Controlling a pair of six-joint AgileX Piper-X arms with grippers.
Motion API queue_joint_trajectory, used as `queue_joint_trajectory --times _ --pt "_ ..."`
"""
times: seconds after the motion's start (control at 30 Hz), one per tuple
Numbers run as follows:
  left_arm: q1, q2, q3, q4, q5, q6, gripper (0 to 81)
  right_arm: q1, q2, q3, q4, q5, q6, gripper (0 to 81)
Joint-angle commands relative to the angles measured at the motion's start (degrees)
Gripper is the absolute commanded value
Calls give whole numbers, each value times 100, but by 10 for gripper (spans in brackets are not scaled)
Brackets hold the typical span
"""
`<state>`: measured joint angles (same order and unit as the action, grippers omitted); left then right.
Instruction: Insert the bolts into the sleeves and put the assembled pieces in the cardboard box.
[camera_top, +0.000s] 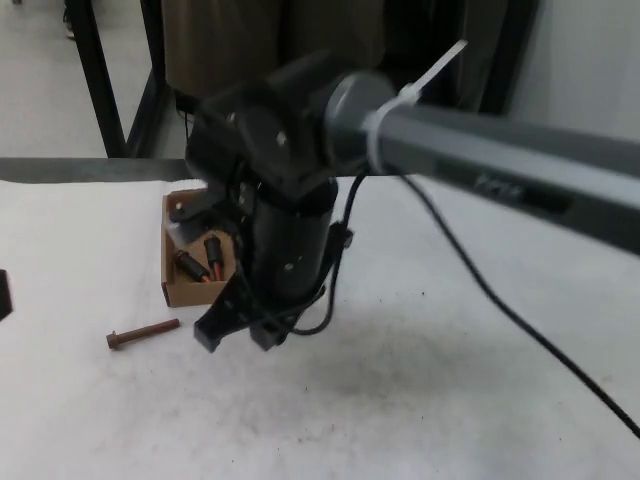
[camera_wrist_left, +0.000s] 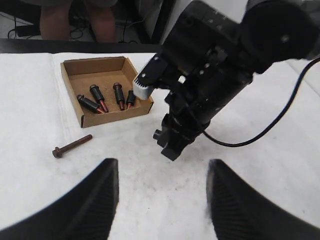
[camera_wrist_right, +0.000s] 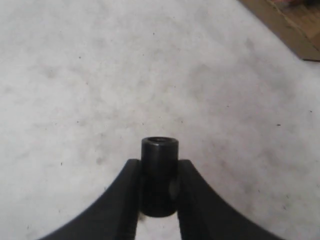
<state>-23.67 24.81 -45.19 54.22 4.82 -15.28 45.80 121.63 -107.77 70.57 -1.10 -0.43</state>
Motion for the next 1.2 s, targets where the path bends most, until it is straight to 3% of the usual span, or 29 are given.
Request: queue_joint_trajectory --times 0.0,0.33,0.53,0.83,1.0,1.17 --pt "-25 169 -60 -49 -86 -125 499 -13 -620 233 226 110 -142 0" --pt "-25 1367 -60 -541 -76 -220 499 -13 -2512 2179 31 110 -167 0" --pt "-25 2333 -60 -1450 -156 -1181 499 -13 -3790 3425 -81 251 -107 0" --pt "-25 4153 -60 -1935 -1541 -4269 499 -13 -5398 4743 -81 251 117 0" --pt "-25 5048 -60 -2535 -1534 -6284 499 -13 -5831 5009 -49 251 200 0" --pt "-25 5692 -60 -2719 -1453 -7725 494 -13 -5884 5019 131 251 176 0"
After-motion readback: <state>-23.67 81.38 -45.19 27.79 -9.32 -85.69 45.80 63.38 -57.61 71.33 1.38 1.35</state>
